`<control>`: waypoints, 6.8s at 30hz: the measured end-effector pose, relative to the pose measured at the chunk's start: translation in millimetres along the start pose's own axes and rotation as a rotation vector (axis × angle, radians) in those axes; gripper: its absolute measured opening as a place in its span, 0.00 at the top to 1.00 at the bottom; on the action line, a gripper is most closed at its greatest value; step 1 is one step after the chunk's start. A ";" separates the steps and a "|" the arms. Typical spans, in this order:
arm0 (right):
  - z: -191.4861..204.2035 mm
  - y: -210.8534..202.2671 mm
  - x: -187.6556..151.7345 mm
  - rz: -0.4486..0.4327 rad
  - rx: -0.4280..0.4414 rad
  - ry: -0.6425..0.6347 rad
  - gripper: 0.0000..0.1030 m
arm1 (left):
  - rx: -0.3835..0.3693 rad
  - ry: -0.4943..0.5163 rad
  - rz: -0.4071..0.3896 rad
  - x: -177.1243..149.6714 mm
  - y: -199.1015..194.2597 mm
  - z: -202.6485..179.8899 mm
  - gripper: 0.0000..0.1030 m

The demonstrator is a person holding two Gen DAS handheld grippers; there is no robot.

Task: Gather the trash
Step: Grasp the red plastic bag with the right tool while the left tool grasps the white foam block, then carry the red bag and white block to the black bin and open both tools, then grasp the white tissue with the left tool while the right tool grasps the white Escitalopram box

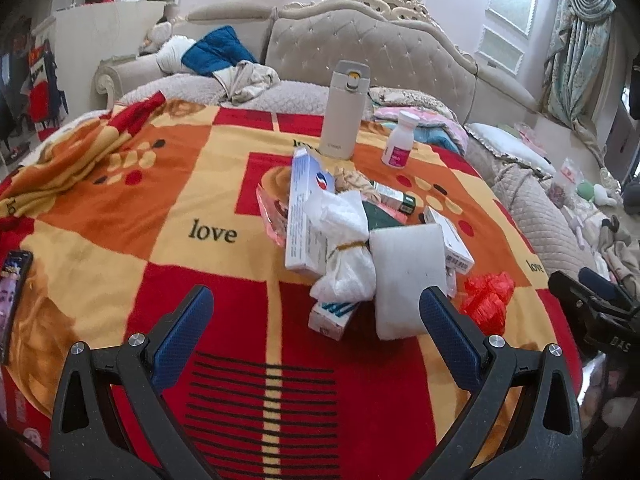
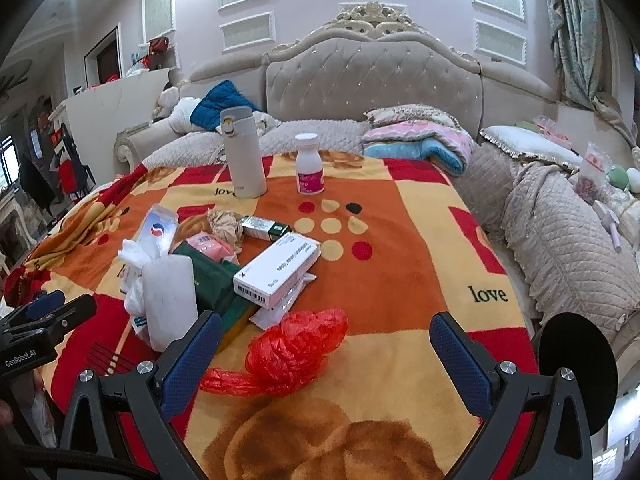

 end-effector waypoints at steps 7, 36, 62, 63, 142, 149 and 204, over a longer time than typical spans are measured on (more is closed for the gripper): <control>-19.8 15.0 -12.2 0.090 -0.013 0.008 0.00 | -0.007 0.046 0.006 -1.5 0.0 -10.2 0.01; -10.6 91.7 -38.0 0.292 0.263 0.132 0.34 | -0.028 0.067 0.108 15.8 67.8 -60.6 0.18; -38.1 36.0 -27.1 0.223 0.347 0.151 0.57 | -0.077 0.028 0.104 1.9 47.0 -54.6 0.46; -38.0 37.7 -27.7 0.229 0.346 0.151 0.57 | -0.078 0.031 0.099 2.5 46.8 -54.0 0.46; -343.6 -23.5 -36.0 0.088 -0.163 0.450 0.27 | -0.758 0.249 0.245 38.9 96.5 -417.0 0.27; -327.4 -19.4 -38.5 0.101 -0.145 0.431 0.27 | -0.655 0.268 0.210 40.5 90.9 -394.1 0.27; -17.2 41.4 -42.7 0.275 0.221 0.053 0.24 | -0.019 0.098 0.174 -31.0 -14.4 -42.7 0.27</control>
Point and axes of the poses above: each gripper's, at about its wrist camera, not at the fingertips, and y roughly the way its jaws point, z to its left, x to its top, the point moved 4 cm from there along y, roughly the way its jaws point, and after that the axes turned 10 degrees about y, right-handed, at the moved point
